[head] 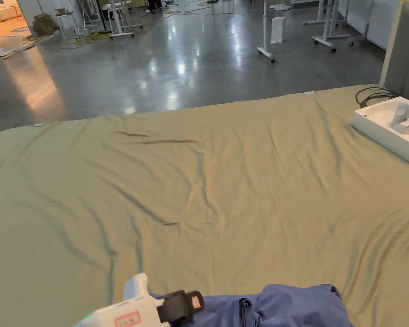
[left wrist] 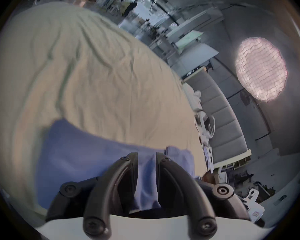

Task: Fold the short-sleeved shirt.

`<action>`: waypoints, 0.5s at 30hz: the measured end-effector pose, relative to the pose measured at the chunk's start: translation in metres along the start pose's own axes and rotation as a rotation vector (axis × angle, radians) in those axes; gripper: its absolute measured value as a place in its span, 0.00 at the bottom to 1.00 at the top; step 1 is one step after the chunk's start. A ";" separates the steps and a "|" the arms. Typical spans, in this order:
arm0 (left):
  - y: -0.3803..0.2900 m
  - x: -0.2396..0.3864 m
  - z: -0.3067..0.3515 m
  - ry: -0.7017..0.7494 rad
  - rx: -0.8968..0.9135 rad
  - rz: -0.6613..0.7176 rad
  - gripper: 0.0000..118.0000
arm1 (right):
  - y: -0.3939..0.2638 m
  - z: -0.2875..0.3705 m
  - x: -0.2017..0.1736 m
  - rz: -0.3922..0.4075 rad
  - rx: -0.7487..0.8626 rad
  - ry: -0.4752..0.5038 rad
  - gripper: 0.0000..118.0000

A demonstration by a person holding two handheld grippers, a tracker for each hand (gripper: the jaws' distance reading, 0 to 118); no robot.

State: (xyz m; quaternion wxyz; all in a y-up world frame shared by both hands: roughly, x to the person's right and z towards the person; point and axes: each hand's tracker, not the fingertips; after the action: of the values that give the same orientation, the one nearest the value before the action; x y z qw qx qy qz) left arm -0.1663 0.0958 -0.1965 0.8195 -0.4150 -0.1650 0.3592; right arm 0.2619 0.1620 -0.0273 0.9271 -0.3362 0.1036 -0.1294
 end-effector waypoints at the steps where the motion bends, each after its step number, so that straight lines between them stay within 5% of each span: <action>1: -0.006 0.000 -0.012 -0.057 -0.040 0.014 0.20 | 0.000 0.002 0.000 0.004 0.004 -0.007 0.00; 5: -0.034 0.016 -0.070 -0.065 -0.166 0.047 0.19 | -0.002 0.010 0.001 0.020 0.010 -0.029 0.00; 7: -0.043 0.018 -0.093 0.017 -0.186 0.026 0.08 | -0.003 0.011 0.002 0.025 0.004 -0.046 0.00; 11: -0.030 0.016 -0.085 -0.036 -0.163 0.110 0.11 | -0.006 0.012 0.008 0.022 0.003 -0.066 0.00; 15: -0.010 0.009 -0.027 -0.152 -0.058 0.062 0.67 | -0.003 0.012 0.005 0.014 0.006 -0.059 0.00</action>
State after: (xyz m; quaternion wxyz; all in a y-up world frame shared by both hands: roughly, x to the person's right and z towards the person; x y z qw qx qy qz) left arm -0.1401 0.0833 -0.2048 0.7807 -0.4151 -0.2241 0.4098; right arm 0.2693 0.1652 -0.0166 0.9316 -0.3364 0.0782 -0.1133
